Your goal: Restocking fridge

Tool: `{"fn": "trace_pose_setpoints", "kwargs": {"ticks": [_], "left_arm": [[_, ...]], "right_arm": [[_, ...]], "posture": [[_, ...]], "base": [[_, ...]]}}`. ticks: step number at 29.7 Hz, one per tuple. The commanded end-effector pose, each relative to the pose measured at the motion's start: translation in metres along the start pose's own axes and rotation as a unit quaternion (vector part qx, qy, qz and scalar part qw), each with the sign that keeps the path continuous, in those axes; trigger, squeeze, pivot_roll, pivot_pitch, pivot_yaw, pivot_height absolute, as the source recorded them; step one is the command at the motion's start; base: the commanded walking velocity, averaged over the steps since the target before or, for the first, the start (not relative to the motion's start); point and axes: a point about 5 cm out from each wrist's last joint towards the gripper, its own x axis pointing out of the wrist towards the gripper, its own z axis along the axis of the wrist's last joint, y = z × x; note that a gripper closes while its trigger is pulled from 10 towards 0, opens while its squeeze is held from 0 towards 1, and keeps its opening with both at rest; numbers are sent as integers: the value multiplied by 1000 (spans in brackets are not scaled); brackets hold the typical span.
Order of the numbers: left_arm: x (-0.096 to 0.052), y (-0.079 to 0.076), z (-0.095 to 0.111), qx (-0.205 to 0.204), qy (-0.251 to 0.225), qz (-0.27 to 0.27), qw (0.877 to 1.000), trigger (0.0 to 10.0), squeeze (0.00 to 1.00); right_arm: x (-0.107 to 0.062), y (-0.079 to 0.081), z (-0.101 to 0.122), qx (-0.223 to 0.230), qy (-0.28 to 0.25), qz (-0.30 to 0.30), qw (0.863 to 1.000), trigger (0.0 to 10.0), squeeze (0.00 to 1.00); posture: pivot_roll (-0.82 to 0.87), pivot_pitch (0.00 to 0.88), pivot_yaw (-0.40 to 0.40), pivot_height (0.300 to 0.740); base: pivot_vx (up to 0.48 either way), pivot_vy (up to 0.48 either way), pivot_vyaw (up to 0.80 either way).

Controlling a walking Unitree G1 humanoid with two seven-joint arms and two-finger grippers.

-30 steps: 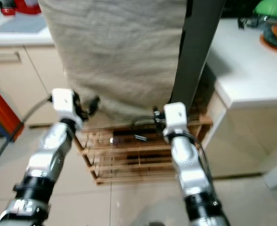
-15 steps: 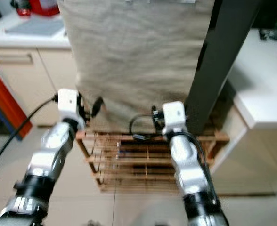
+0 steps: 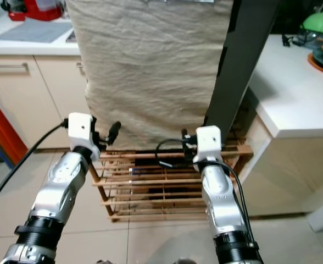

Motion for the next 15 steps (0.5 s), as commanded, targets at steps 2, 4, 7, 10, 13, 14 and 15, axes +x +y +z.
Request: {"fn": "trace_pose_setpoints", "kwargs": {"ticks": [2,4,7,10,13,14,15], "left_arm": [[-21,3,0,-14,-4,-15,1000,10000,0],[-28,4,-2,-19,-1,-14,1000,10000,0],[-34,6,1,-25,-5,-4,1000,10000,0],[-27,3,4,-28,-15,-6,999,10000,0],[-23,-3,9,-37,-25,-21,999,10000,0],[-23,-5,10,-39,-26,-32,998,10000,0],[-23,-5,10,-39,-26,-32,998,10000,0]], "right_arm": [[-17,-23,-11,6,21,-45,999,10000,4],[-23,-28,-16,3,30,-50,998,10000,0],[-32,-33,-25,-11,45,-51,998,10000,12],[-29,-31,-24,-12,41,-47,998,10000,20],[-25,-29,-16,-20,25,-45,998,10000,20],[-24,-29,-15,-21,21,-46,998,10000,20],[-24,-29,-15,-21,21,-46,998,10000,20]], "posture": [[-168,0,21,740],[-169,0,23,740],[-164,0,13,740],[-163,0,10,740],[-165,0,13,740],[-165,0,13,740],[-165,0,13,740]], "base": [[0,0,-788],[0,0,-788],[0,0,-788],[0,0,-785],[0,0,-781],[0,0,-781],[0,0,-781]]}}
